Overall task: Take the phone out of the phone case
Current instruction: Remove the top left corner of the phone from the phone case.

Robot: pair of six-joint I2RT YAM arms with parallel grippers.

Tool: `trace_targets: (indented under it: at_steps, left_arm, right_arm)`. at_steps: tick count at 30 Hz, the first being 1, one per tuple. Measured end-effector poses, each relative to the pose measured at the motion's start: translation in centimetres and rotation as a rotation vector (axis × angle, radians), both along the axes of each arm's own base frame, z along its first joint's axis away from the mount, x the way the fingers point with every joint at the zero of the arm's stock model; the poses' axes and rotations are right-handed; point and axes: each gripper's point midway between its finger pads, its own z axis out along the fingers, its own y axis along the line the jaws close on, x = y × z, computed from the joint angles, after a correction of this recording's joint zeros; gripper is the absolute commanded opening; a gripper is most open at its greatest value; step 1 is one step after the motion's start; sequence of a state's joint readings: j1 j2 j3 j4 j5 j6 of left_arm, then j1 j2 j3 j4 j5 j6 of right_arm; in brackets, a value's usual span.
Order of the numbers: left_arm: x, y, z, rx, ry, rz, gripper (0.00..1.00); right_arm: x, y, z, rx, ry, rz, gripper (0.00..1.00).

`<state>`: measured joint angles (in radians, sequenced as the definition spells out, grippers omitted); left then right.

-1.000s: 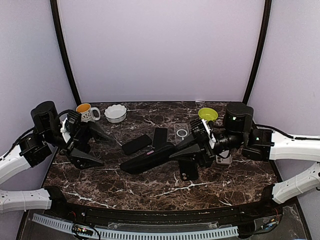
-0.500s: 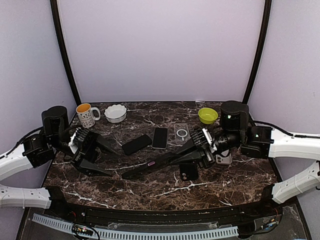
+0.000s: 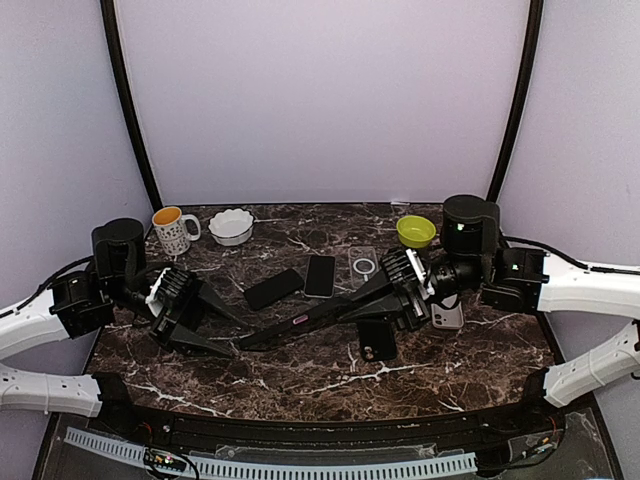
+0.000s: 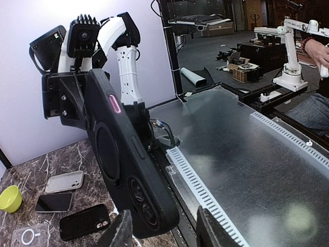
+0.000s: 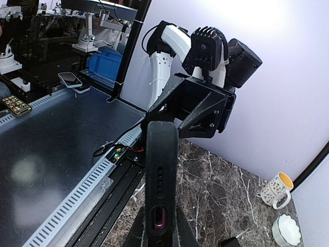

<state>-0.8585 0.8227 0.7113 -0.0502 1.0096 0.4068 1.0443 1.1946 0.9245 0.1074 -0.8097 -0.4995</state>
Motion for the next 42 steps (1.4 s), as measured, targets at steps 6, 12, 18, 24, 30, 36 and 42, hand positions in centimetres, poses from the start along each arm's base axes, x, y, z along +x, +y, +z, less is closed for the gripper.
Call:
trace_targets:
  at_steps: [6, 12, 18, 24, 30, 36, 42]
  left_arm:
    - [-0.1, -0.3, -0.3, -0.003, -0.004, -0.003, 0.39]
    - [0.0, -0.7, -0.5, -0.004, -0.003, -0.002, 0.31]
    - [0.0, -0.9, -0.3, -0.018, -0.010, 0.000, 0.23]
    - [-0.1, -1.0, -0.6, -0.010, -0.005, -0.007, 0.16]
    - [-0.3, -1.0, -1.3, 0.012, 0.005, -0.027, 0.14]
    - [-0.6, -0.9, -1.3, 0.022, 0.009, -0.047, 0.13]
    - [-1.0, -0.9, -1.2, 0.035, 0.016, -0.074, 0.11]
  right_arm:
    - [0.1, 0.1, 0.3, 0.009, 0.002, -0.004, 0.00]
    - [0.2, 0.1, 0.3, 0.010, 0.001, -0.009, 0.00]
    - [0.1, 0.1, 0.2, 0.005, 0.000, -0.009, 0.00]
    - [-0.1, 0.1, 0.1, -0.008, 0.001, -0.003, 0.00]
    - [-0.8, 0.1, -0.2, -0.028, -0.004, 0.015, 0.00]
    - [-1.2, 0.1, -0.1, -0.037, -0.012, 0.026, 0.00]
    - [-1.7, 0.2, 0.2, -0.041, -0.021, 0.040, 0.00]
